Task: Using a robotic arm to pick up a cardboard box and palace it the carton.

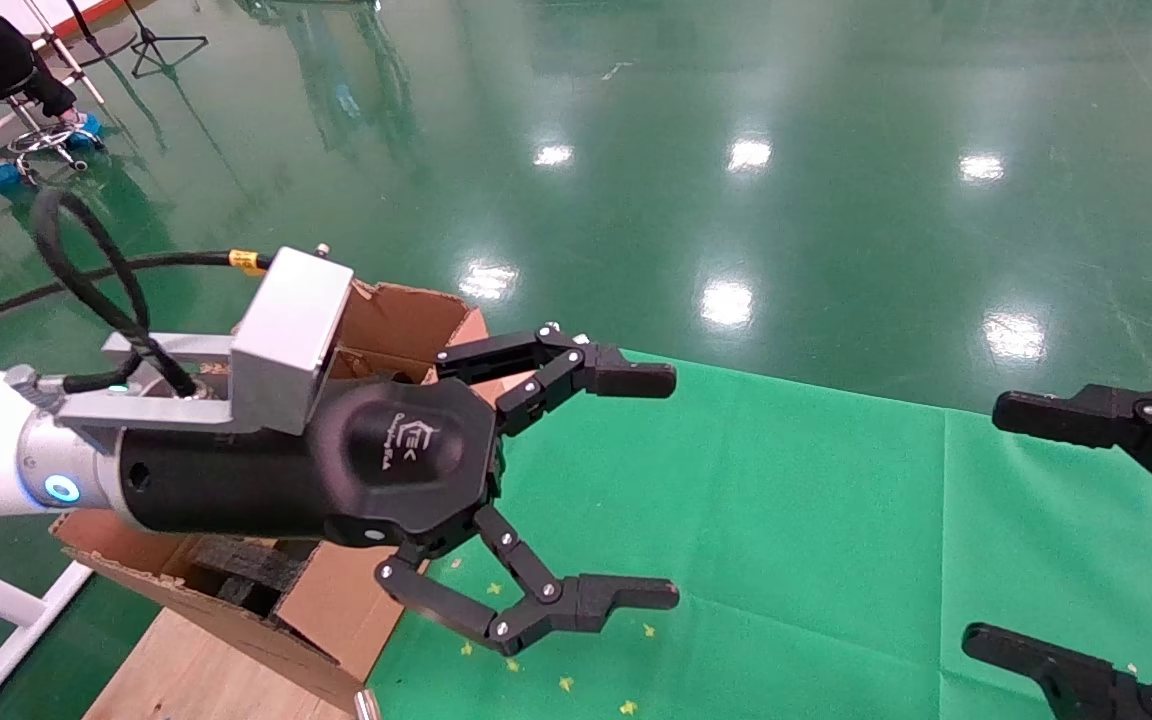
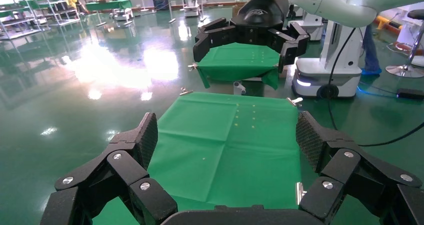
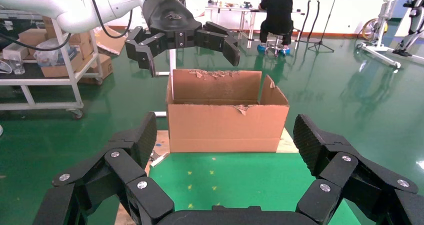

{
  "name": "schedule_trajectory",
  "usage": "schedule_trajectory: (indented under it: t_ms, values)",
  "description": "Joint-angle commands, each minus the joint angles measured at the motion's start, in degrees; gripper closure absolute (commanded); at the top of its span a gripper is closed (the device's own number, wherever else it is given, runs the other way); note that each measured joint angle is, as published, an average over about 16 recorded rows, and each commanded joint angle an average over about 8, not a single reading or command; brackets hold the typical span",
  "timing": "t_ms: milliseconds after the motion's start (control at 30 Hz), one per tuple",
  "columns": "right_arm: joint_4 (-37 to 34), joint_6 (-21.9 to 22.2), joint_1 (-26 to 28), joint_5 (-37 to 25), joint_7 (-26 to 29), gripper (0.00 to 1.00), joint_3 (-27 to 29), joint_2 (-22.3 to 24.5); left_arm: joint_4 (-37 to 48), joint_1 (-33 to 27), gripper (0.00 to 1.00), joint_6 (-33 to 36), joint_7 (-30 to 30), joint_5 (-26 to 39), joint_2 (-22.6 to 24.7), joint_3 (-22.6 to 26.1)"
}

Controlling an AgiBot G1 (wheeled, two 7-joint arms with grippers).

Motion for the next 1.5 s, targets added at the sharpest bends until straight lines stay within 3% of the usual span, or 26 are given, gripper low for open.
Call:
schedule_trajectory:
  t_ms: [33, 1500]
  values:
    - [0.0, 0.0, 0.0, 0.0, 0.0, 0.00, 0.0, 0.0, 0.0, 0.0, 0.00, -0.1, 0.0, 0.1, 0.0, 0.0]
    - [0.0, 0.0, 0.0, 0.0, 0.0, 0.00, 0.0, 0.0, 0.2, -0.2, 0.00, -0.3, -0.2, 0.5, -0.1, 0.1]
